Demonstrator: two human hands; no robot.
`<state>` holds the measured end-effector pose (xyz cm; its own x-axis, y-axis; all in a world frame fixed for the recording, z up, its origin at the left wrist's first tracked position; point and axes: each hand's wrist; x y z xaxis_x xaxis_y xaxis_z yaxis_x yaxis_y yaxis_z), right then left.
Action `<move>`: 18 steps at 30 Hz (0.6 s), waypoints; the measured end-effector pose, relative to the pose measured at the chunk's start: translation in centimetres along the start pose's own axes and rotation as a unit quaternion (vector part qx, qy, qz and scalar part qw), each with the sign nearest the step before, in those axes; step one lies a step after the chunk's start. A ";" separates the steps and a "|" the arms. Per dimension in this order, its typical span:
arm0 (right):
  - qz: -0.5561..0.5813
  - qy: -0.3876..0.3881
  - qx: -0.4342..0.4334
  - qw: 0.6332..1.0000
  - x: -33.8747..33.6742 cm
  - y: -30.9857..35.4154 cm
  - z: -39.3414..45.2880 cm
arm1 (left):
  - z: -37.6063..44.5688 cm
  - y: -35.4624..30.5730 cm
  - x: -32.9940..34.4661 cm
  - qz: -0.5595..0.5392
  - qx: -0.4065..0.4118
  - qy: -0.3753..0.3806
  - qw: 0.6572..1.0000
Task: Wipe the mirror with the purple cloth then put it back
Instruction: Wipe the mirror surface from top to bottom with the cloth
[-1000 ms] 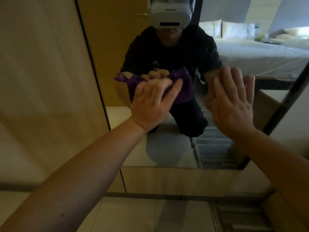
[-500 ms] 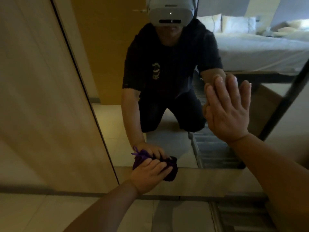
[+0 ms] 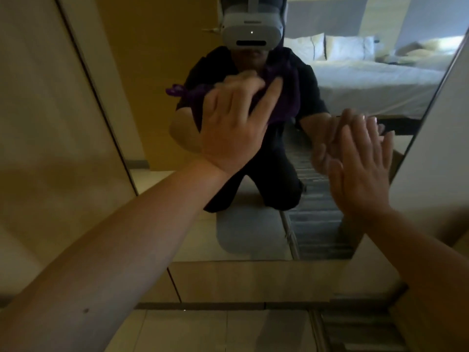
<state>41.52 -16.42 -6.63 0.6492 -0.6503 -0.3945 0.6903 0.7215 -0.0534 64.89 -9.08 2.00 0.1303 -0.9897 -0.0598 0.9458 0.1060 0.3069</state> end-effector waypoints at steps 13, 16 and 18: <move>-0.063 -0.102 -0.046 0.992 3.4 -2.6 -0.2 | -30.1 -9.5 -1.4 -0.106 0.237 0.249 0.933; -0.067 -0.088 -0.042 0.993 3.2 -2.4 -0.1 | -31.0 -10.1 -1.9 -0.132 0.203 0.305 0.921; -0.060 -0.068 -0.031 0.995 2.7 -2.2 0.0 | -30.0 -10.2 -2.4 -0.155 0.193 0.330 0.911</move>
<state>41.75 -19.75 -7.59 0.6031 -0.7559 -0.2548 0.7475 0.6471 -0.1502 63.86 -4.88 -29.50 0.1449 -0.6784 -0.7203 0.8094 -0.3374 0.4806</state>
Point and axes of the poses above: each hand's wrist, its own z-axis towards the middle knuckle, its own x-axis out of the palm, y = z × x, and after that the axes turned 2 degrees about z, right-handed
